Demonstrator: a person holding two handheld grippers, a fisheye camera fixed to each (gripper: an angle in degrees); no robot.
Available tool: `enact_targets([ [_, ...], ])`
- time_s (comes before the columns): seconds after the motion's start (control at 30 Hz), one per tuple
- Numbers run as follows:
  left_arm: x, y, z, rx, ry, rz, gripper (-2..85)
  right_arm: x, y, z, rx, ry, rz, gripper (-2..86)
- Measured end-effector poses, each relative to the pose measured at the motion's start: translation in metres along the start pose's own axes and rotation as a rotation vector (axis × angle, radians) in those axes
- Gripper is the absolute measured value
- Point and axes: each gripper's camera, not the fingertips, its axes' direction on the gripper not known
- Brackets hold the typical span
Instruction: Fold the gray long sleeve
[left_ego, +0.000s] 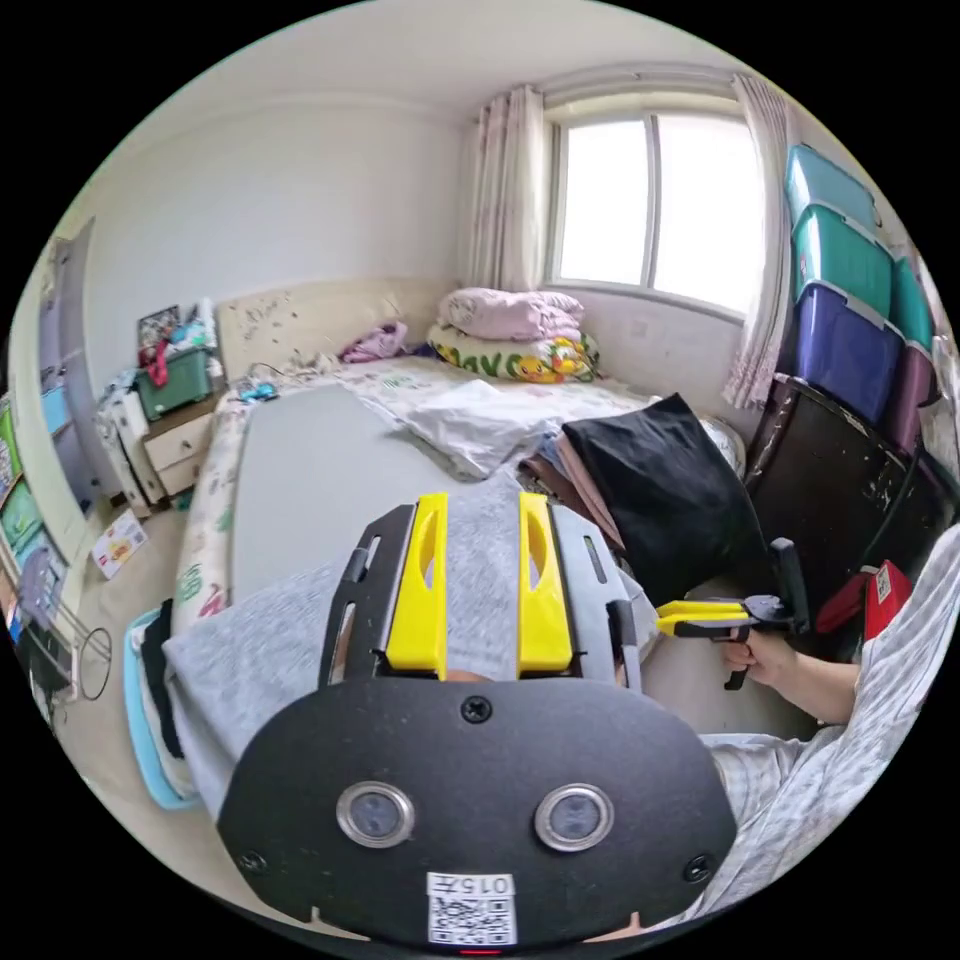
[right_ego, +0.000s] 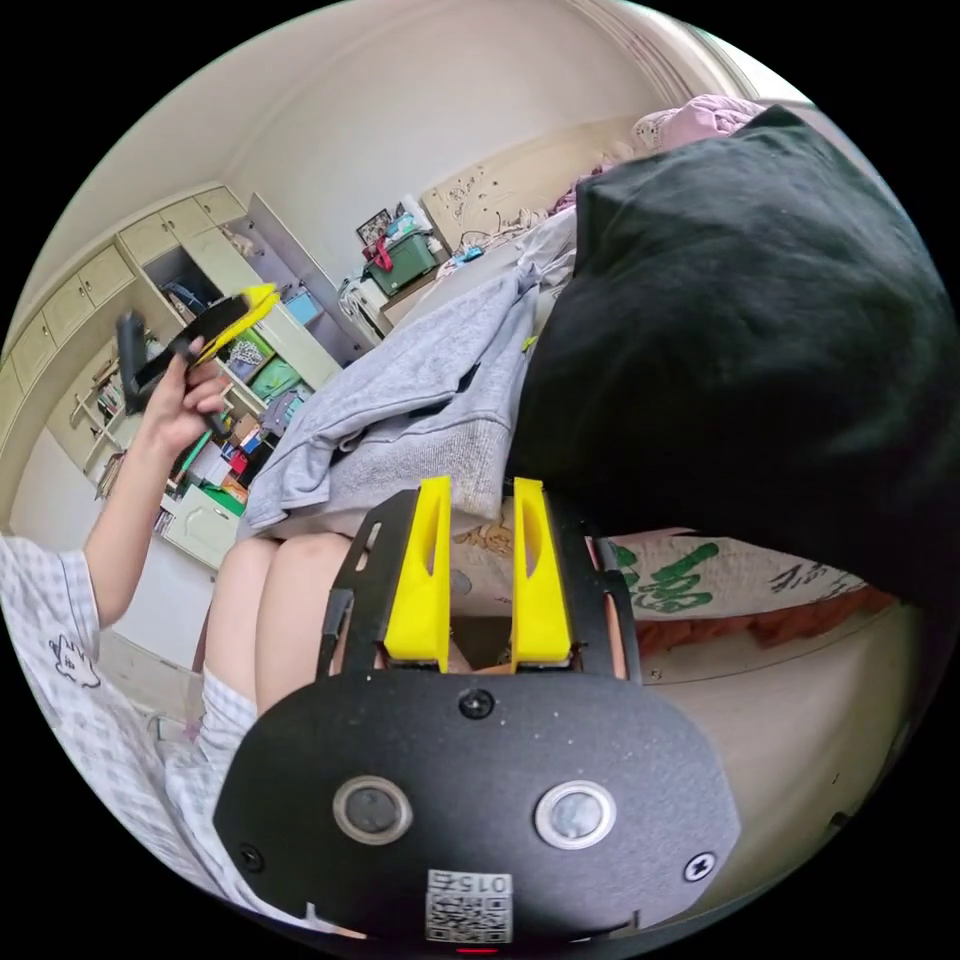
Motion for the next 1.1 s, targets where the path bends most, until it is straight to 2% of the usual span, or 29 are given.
enact_targets([
  [0.2,-0.002,-0.089,0.187,-0.236,0.199,-0.036,9.9,-0.013,-0.011,0.008,0.010,0.067,-0.033,8.3],
  [0.3,0.010,-0.118,0.265,-0.317,0.167,-0.054,10.5,-0.013,-0.009,0.002,0.023,0.037,-0.045,6.0],
  [0.37,0.025,-0.132,0.318,-0.431,0.095,0.005,10.4,-0.011,-0.011,-0.002,0.018,0.018,-0.043,5.4],
  [0.53,0.041,-0.133,0.371,-0.608,0.014,0.131,6.4,-0.010,-0.010,-0.011,0.012,0.003,-0.063,4.1],
  [0.7,0.031,-0.140,0.347,-0.558,-0.004,0.125,3.3,-0.012,-0.005,-0.038,0.108,0.014,-0.054,2.3],
  [0.83,0.006,-0.171,0.287,-0.377,-0.008,0.038,2.6,-0.014,-0.017,-0.083,0.238,0.037,-0.069,1.5],
  [1.0,-0.042,-0.207,0.187,-0.094,0.153,-0.116,2.2,-0.044,-0.031,-0.142,0.415,0.177,-0.189,1.2],
  [1.1,-0.073,-0.211,0.121,0.012,0.221,-0.126,2.0,-0.072,-0.033,-0.173,0.463,0.115,-0.276,1.1],
])
